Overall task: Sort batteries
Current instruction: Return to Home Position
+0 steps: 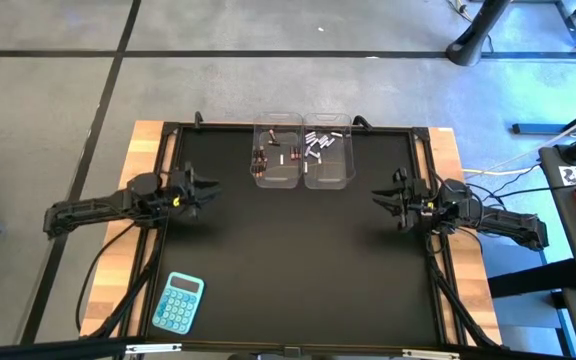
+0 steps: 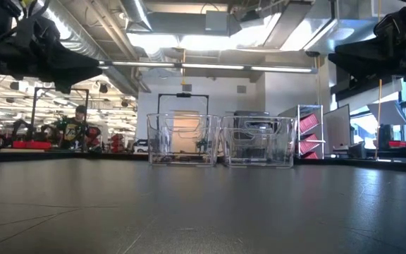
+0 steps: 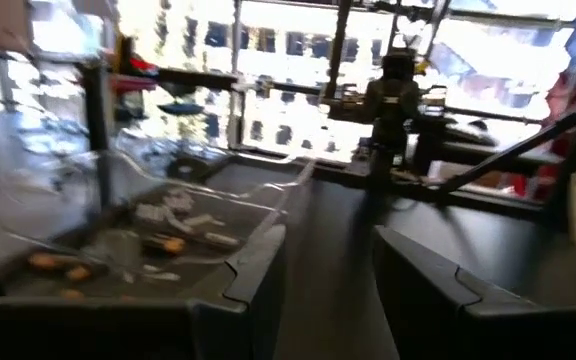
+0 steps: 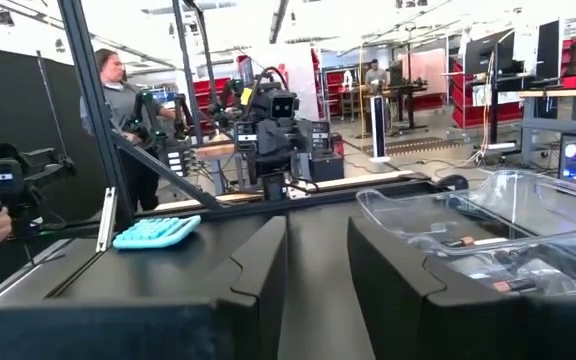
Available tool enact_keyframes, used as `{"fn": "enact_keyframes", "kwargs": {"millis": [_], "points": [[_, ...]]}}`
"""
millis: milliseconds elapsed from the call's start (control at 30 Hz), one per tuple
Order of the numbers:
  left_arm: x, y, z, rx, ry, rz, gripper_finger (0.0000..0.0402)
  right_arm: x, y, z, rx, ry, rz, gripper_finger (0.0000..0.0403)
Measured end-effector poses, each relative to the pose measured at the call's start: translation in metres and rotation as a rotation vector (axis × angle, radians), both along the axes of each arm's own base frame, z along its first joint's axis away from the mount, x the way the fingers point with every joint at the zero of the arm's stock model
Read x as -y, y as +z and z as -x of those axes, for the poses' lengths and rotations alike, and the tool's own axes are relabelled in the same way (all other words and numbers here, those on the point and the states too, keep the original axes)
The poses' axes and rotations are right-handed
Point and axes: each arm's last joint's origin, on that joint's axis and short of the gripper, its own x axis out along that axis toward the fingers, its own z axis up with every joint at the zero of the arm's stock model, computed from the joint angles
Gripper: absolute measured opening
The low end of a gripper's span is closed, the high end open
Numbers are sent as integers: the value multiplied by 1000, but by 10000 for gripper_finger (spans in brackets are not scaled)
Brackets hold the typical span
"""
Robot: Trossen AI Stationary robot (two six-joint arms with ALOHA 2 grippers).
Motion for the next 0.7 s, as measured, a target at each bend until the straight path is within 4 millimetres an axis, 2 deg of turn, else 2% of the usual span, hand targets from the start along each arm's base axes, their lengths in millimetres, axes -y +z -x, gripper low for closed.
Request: {"fn": "enact_keyframes", "kwargs": {"millis": [133, 267, 700], "points": [[-3, 0, 0, -17, 61, -57, 138, 2, -1, 0, -8, -65, -32, 111], [-4, -1, -1, -36, 72, -66, 138, 5, -11, 0, -100, -160, -85, 111], [-4, -1, -1, -27, 70, -35, 138, 5, -12, -1, -133, -170, -75, 111]]}}
